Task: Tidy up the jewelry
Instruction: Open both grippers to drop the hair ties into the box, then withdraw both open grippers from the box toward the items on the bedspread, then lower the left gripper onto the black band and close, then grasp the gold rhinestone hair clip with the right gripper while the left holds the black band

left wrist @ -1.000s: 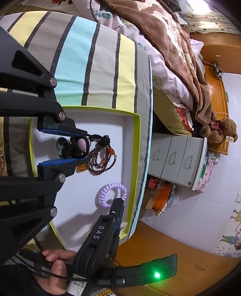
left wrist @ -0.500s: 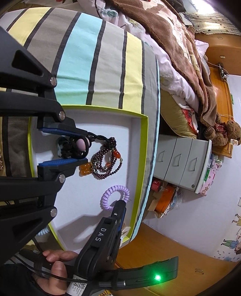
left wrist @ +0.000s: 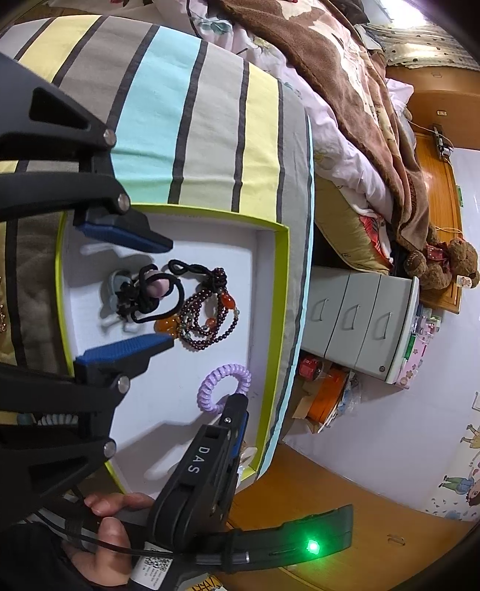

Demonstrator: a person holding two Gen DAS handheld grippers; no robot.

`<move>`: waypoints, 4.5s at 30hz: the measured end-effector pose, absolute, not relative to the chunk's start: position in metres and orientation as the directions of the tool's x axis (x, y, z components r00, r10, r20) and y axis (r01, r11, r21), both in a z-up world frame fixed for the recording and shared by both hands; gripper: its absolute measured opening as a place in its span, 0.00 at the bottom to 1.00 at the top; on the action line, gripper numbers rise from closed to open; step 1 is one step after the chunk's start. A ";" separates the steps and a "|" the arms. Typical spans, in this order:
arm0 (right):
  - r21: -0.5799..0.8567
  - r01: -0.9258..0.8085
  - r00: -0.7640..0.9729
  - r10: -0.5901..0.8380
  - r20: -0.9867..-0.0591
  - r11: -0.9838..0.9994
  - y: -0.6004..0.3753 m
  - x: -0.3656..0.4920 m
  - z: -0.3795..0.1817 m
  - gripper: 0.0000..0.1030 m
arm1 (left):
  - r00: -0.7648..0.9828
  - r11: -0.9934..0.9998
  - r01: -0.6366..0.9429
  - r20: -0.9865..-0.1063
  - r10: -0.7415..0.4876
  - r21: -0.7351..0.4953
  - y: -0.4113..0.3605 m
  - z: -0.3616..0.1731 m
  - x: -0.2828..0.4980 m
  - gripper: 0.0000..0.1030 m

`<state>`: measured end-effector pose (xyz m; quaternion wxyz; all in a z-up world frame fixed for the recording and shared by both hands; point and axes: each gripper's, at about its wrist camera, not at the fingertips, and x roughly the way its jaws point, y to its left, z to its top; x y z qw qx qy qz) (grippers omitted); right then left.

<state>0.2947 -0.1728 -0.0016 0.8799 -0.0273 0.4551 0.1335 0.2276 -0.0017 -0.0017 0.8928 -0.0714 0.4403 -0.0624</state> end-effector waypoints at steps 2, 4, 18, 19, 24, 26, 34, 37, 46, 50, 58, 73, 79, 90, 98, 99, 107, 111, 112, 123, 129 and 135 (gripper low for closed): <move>0.072 -0.261 0.555 0.211 -0.805 0.963 -0.173 0.294 0.000 0.15 | 0.604 0.980 0.049 -0.776 -0.182 -0.192 -0.001 -0.001 0.227 0.52; 0.072 -0.265 0.558 0.214 -0.802 0.962 -0.172 0.293 0.001 0.18 | 0.603 0.980 0.047 -0.776 -0.183 -0.194 -0.001 -0.001 0.227 0.54; 0.083 -0.279 0.606 0.242 -0.758 0.957 -0.183 0.257 0.028 0.26 | 0.652 0.976 0.061 -0.732 -0.197 -0.209 0.003 0.026 0.197 0.75; 0.085 -0.278 0.613 0.245 -0.751 0.957 -0.185 0.252 0.030 0.26 | 0.656 0.975 0.060 -0.728 -0.199 -0.212 0.005 0.028 0.194 0.76; 0.116 -0.268 0.638 0.266 -0.722 0.957 -0.198 0.222 0.044 0.27 | 0.673 0.969 0.058 -0.708 -0.215 -0.239 0.013 0.039 0.171 0.77; 0.118 -0.264 0.650 0.267 -0.711 0.957 -0.203 0.209 0.049 0.41 | 0.677 0.968 0.062 -0.703 -0.219 -0.242 0.015 0.042 0.160 0.78; 0.127 -0.276 0.667 0.285 -0.688 0.953 -0.216 0.162 0.056 0.48 | 0.671 0.967 0.093 -0.702 -0.237 -0.238 0.023 0.043 0.116 0.79; 0.146 -0.275 0.668 0.298 -0.681 0.950 -0.221 0.145 0.056 0.48 | 0.663 0.967 0.101 -0.709 -0.241 -0.234 0.024 0.039 0.100 0.79; 0.186 -0.271 0.667 0.324 -0.671 0.944 -0.229 0.102 0.048 0.48 | 0.622 0.961 0.128 -0.735 -0.269 -0.244 0.019 0.014 0.063 0.79; 0.174 -0.257 0.674 0.306 -0.672 0.951 -0.231 0.085 0.042 0.48 | 0.609 0.958 0.149 -0.740 -0.284 -0.245 0.014 0.009 0.053 0.79; 0.187 -0.251 0.676 0.310 -0.668 0.950 -0.234 0.066 0.038 0.48 | 0.585 0.954 0.197 -0.753 -0.301 -0.228 -0.002 0.002 0.042 0.79; 0.219 -0.211 0.693 0.303 -0.654 0.953 -0.251 0.051 0.039 0.48 | 0.565 0.972 0.202 -0.796 -0.216 -0.121 -0.028 -0.016 0.052 0.66; 0.213 -0.220 0.692 0.306 -0.654 0.952 -0.250 0.052 0.039 0.48 | 0.583 0.976 0.216 -0.800 -0.143 -0.017 -0.039 -0.018 0.054 0.51; 0.211 -0.208 0.689 0.296 -0.662 0.955 -0.245 0.054 0.039 0.48 | 0.574 0.966 0.252 -0.794 -0.202 -0.064 -0.039 -0.016 0.056 0.11; 0.207 -0.211 0.681 0.295 -0.670 0.955 -0.243 0.055 0.035 0.48 | 0.578 0.966 0.215 -0.779 -0.242 -0.141 -0.020 -0.014 0.055 0.10; 0.207 -0.213 0.678 0.297 -0.672 0.955 -0.241 0.056 0.035 0.48 | 0.581 0.967 0.202 -0.777 -0.244 -0.153 -0.015 -0.013 0.056 0.10; 0.200 -0.315 0.641 0.363 -0.676 0.928 -0.209 0.069 0.035 0.48 | 0.622 0.970 0.083 -0.749 -0.228 -0.227 0.034 -0.006 0.055 0.10; 0.177 -0.386 0.609 0.394 -0.689 0.905 -0.181 0.078 0.034 0.48 | 0.643 0.973 0.043 -0.739 -0.201 -0.227 0.054 -0.001 0.055 0.10; 0.169 -0.401 0.599 0.397 -0.695 0.901 -0.175 0.081 0.033 0.48 | 0.647 0.973 0.034 -0.737 -0.196 -0.229 0.059 -0.001 0.055 0.10; 0.104 -0.552 0.499 0.428 -0.753 0.827 -0.117 0.103 0.005 0.47 | 0.655 0.967 -0.053 -0.739 -0.155 -0.250 0.098 -0.007 0.053 0.11; 0.078 -0.607 0.475 0.439 -0.763 0.791 -0.099 0.103 -0.005 0.41 | 0.648 0.962 -0.066 -0.744 -0.161 -0.265 0.104 -0.013 0.052 0.11; 0.048 -0.620 0.467 0.418 -0.779 0.783 -0.089 0.106 -0.013 0.33 | 0.643 0.958 -0.069 -0.747 -0.170 -0.278 0.107 -0.018 0.054 0.11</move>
